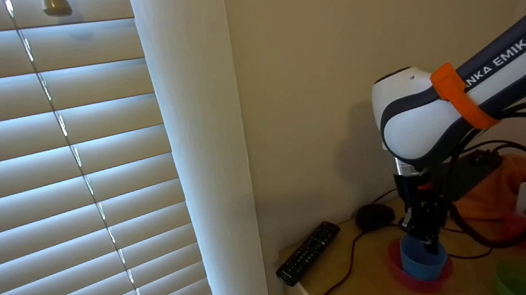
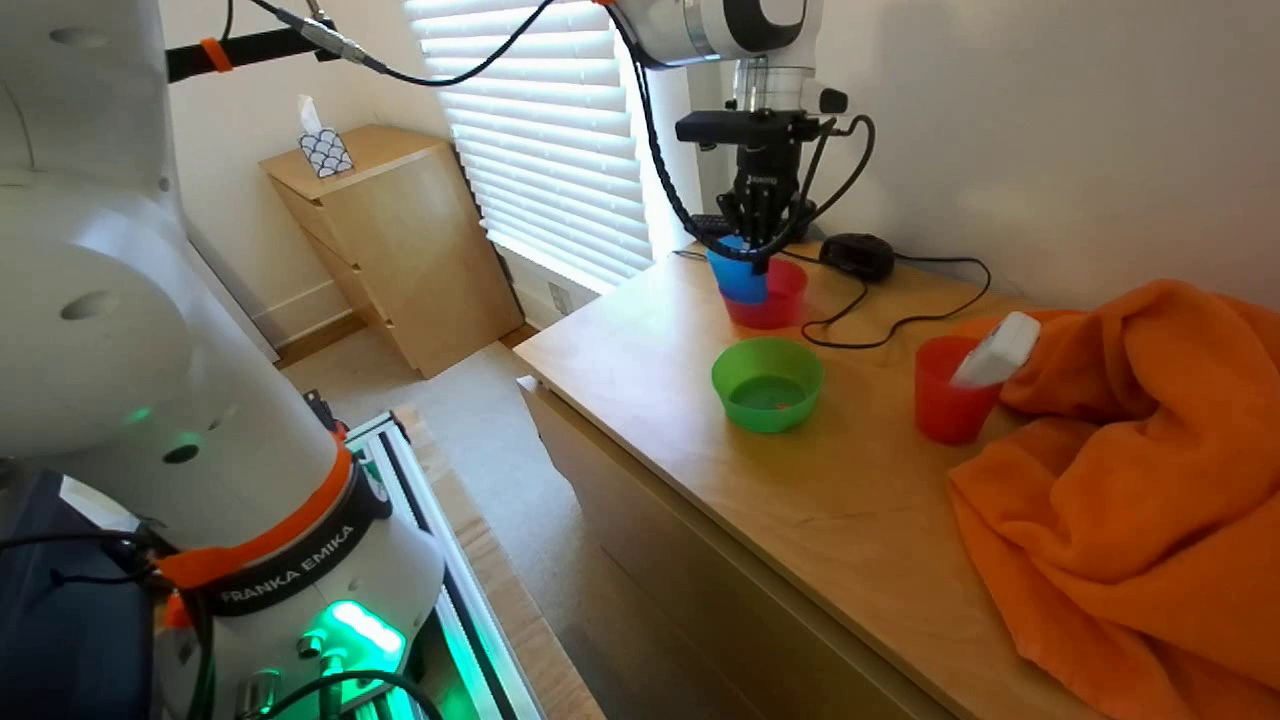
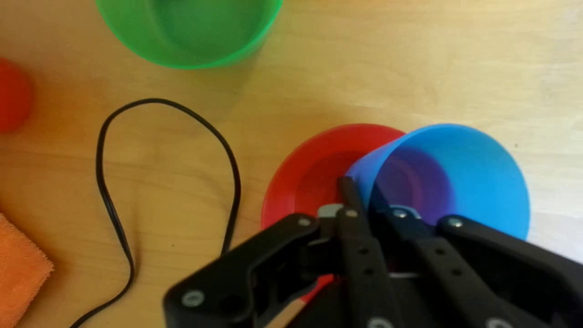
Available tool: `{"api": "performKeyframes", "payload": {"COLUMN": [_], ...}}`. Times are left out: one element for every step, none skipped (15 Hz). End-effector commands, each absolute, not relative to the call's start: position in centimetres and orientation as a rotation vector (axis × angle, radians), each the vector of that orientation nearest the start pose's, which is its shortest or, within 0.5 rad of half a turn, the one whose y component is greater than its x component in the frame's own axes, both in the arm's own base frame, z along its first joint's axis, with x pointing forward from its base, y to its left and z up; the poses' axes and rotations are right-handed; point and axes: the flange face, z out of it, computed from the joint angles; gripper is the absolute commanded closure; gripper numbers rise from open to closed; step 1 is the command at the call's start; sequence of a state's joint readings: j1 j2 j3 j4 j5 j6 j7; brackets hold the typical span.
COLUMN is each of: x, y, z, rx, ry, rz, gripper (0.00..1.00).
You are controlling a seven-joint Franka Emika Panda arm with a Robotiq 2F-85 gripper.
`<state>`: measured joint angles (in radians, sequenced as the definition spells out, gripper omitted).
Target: Put the blue cup in the green bowl
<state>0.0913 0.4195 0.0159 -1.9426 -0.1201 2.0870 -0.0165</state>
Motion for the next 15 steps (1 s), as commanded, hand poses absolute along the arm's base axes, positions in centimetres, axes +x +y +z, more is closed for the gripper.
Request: {"api": "performKeyframes", "payload": {"x": [55.5, 54.8, 53.7, 53.0, 51.9, 50.8, 49.7, 48.6, 47.6, 46.6, 46.1, 48.6, 48.0, 48.1, 48.3], "y": [6.2, 6.1, 5.8, 5.4, 4.7, 4.1, 3.4, 2.8, 1.9, 1.0, 0.2, 1.4, 0.9, 0.9, 1.0], "z": [28.9, 30.1, 31.3, 32.4, 33.4, 34.1, 34.4, 34.7, 34.6, 34.6, 34.6, 34.6, 34.6, 34.8, 34.8], "rx": [-3.249, -3.240, -3.228, -3.224, -3.216, -3.206, -3.190, -3.172, -3.151, -3.131, -3.107, -3.148, -3.146, -3.146, -3.146], "ry": [-0.345, -0.377, -0.380, -0.335, -0.193, -0.114, -0.037, 0.039, 0.122, 0.199, 0.273, 0.136, 0.152, 0.152, 0.147], "rz": [0.386, 0.334, 0.261, 0.193, 0.115, 0.088, 0.061, 0.037, 0.025, 0.013, -0.006, 0.039, 0.035, 0.029, 0.026], "gripper": [0.99, 0.99, 0.99, 0.99, 0.99, 0.99, 0.99, 0.99, 0.99, 0.99, 0.99, 0.99, 0.94, 0.94, 0.99]}}
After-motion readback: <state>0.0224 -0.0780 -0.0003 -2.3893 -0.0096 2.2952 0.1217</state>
